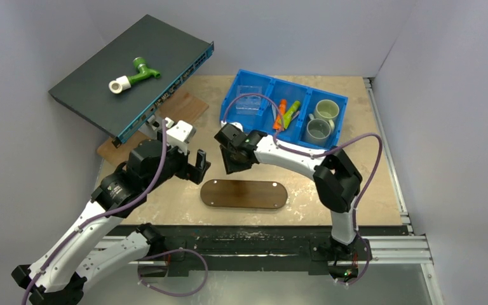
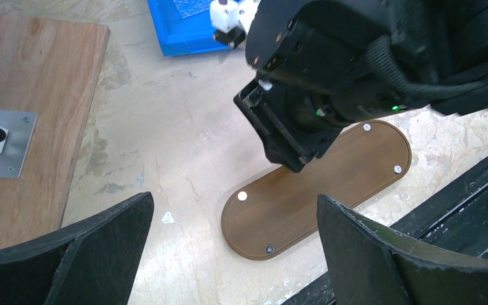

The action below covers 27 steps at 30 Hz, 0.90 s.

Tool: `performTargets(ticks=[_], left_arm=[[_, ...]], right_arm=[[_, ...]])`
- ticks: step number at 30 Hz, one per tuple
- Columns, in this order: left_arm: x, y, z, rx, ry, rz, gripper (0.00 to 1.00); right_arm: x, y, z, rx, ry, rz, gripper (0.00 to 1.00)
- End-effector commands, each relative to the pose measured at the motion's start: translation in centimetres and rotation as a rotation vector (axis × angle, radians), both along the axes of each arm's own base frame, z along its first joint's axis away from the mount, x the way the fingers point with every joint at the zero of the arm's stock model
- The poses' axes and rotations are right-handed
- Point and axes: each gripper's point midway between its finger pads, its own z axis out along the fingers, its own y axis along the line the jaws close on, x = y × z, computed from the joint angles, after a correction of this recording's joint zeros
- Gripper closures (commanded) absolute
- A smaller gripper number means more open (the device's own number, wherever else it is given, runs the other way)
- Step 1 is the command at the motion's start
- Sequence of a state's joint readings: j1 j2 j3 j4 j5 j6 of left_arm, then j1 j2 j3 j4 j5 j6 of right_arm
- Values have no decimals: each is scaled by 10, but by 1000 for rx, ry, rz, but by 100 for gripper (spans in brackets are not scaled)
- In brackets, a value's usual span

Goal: Prepare toiletry sets of a toothbrush and toothpaste on the tray

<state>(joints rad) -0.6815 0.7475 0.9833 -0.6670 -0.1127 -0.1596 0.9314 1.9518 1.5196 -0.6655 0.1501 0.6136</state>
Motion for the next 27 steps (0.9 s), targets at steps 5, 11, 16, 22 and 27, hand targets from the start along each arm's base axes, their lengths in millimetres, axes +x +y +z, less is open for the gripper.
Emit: performTargets(ticks=[5,11,16,22,27], left_arm=[[5,0,10,-7,-57,-2,0],[4,4,12,-8,-73,10,0],[4,5,12,-6,-78,10,0],[4,7,12,-4,-81,22,0],[5,6,12,-2,-77,21,0]], right_arm=[[27,-23,92,0,-203,-98,54],[49,-61,126,-23,-276,-199,52],[79,-108,149,-23,-327,-324,48],[108,-158,161,-52,-357,-444,43],[130,-187,165,-35,-373,-535,39]])
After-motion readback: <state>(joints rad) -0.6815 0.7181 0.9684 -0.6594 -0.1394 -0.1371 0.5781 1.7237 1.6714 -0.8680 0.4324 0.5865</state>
